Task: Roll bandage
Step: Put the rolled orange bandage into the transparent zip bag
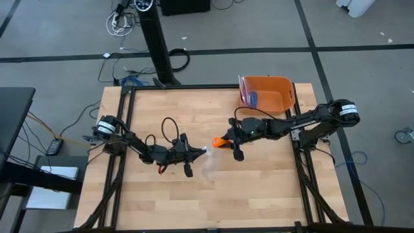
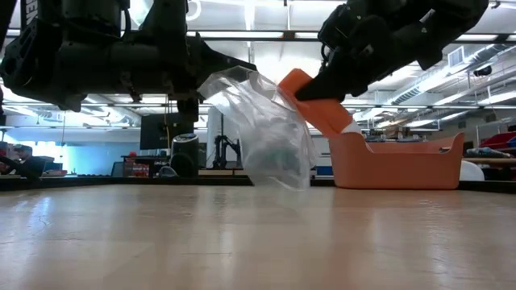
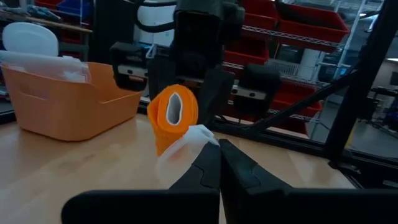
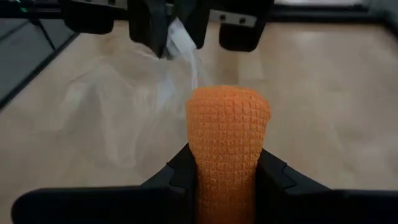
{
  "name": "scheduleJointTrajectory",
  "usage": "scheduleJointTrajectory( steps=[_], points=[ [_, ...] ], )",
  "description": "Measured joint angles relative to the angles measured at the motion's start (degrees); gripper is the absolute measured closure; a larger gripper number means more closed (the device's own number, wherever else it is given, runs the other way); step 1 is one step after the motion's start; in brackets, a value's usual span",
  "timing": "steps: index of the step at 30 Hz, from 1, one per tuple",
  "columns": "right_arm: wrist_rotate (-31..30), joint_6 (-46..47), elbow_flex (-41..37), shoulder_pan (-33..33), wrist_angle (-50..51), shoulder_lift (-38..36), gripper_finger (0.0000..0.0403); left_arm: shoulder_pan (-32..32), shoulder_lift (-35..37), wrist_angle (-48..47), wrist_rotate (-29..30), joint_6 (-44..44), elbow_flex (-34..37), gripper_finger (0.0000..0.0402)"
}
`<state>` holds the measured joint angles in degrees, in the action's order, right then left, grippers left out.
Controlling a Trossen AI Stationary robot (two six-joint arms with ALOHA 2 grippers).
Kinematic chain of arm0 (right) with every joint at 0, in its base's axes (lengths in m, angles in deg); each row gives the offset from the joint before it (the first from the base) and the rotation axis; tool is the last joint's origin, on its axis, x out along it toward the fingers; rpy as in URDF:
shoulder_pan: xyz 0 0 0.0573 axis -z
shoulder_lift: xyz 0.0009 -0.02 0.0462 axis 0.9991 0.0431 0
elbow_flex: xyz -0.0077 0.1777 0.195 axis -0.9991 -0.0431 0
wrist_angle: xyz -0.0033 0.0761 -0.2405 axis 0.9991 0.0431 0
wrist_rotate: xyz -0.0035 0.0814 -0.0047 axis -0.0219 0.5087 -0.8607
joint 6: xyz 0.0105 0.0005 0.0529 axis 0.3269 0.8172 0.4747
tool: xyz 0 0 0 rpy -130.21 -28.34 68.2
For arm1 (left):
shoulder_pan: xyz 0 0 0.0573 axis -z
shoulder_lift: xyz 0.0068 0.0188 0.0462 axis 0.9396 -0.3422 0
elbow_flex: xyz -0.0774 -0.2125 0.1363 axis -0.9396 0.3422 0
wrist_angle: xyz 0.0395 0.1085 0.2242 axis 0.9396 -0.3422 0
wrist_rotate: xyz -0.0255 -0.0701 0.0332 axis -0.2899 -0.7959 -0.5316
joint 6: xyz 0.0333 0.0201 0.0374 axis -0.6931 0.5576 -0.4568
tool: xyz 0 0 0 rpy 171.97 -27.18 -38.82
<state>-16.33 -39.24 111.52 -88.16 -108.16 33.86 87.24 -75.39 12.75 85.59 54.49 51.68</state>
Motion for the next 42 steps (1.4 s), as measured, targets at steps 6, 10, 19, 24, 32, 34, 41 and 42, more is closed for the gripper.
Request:
scheduleJointTrajectory(
  steps=[6, 10, 19, 24, 32, 34, 41, 42],
  points=[
    [2.6, 1.9, 0.0, 0.0, 1.7, 0.0, 0.0312, -0.1, 0.0, -0.1, -1.7, 0.1, 0.0, 0.0401],
    [0.5, 1.3, 0.0, 0.0, 1.9, 0.0, 0.0312, -0.1, 0.0, -0.6, -3.4, 0.5, 0.0, 0.0401],
    [1.5, -0.1, 4.0, -2.3, 12.2, 0.0, 0.0312, -1.5, 0.0, -1.8, -8.8, 4.6, 0.0, 0.0401],
    [-1.1, -0.2, 7.1, -4.6, 17.0, 0.0, 0.0312, -2.3, 0.0, -1.8, -11.7, 5.4, 0.0, 0.0401],
    [3.6, 1.0, 11.8, -6.4, 23.8, 0.0, 0.0312, -3.1, 0.0, -3.3, -12.9, 6.5, 0.0, 0.0401],
    [4.9, 2.2, 11.8, -6.5, 24.7, 0.0, 0.0312, -3.1, 0.0, -3.2, -13.1, 6.5, 0.0, 0.0401],
    [-0.8, 5.0, 11.8, -6.6, 28.3, 0.0, 0.0312, -3.1, 0.0, -3.1, -14.5, 6.5, 0.0, 0.0401],
    [-2.4, 5.0, 11.8, -6.5, 28.2, 0.0, 0.0312, -3.1, 0.0, -3.1, -14.8, 6.5, 0.0, 0.0401]
  ],
)
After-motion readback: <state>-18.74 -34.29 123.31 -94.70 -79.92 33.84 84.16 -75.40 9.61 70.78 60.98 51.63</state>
